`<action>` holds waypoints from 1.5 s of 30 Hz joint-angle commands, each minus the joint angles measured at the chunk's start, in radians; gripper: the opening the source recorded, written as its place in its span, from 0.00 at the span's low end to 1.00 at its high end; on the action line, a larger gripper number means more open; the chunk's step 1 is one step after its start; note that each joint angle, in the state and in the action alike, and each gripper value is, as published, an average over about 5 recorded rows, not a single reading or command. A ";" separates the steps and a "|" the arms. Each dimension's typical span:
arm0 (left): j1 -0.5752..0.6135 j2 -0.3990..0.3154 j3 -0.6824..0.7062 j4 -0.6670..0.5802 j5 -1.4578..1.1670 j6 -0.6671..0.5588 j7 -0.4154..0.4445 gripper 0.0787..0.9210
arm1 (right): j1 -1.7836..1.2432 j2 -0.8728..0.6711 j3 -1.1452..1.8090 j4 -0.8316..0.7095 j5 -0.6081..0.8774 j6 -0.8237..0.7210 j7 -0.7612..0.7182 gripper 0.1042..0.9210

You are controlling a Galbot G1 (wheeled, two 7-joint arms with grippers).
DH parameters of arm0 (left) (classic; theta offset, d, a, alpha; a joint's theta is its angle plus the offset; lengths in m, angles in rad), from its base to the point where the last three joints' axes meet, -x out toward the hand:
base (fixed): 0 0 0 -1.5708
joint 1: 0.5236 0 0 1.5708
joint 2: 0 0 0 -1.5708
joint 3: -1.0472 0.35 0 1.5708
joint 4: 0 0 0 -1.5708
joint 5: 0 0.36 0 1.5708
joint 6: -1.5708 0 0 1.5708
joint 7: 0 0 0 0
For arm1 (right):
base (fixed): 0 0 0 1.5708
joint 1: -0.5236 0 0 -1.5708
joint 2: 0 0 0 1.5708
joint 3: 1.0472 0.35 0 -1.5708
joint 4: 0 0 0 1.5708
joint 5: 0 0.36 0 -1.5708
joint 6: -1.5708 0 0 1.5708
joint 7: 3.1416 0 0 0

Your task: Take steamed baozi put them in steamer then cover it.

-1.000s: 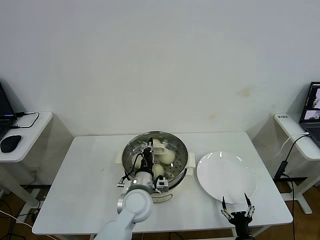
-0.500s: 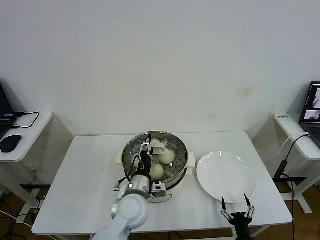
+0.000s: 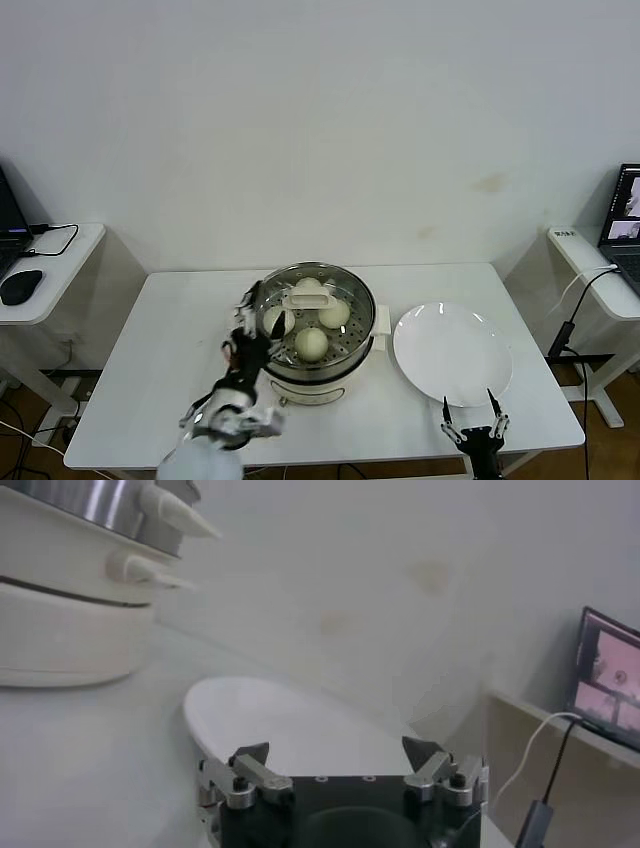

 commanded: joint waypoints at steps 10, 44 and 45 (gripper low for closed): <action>0.399 -0.025 -0.387 0.101 -1.161 -0.502 -0.308 0.88 | -0.045 -0.090 -0.018 0.037 0.131 0.004 -0.035 0.88; 0.479 -0.148 -0.347 0.188 -1.087 -0.595 -0.208 0.88 | -0.178 -0.199 -0.136 0.307 0.480 -0.355 -0.140 0.88; 0.478 -0.150 -0.346 0.189 -1.086 -0.594 -0.208 0.88 | -0.178 -0.199 -0.136 0.307 0.481 -0.356 -0.140 0.88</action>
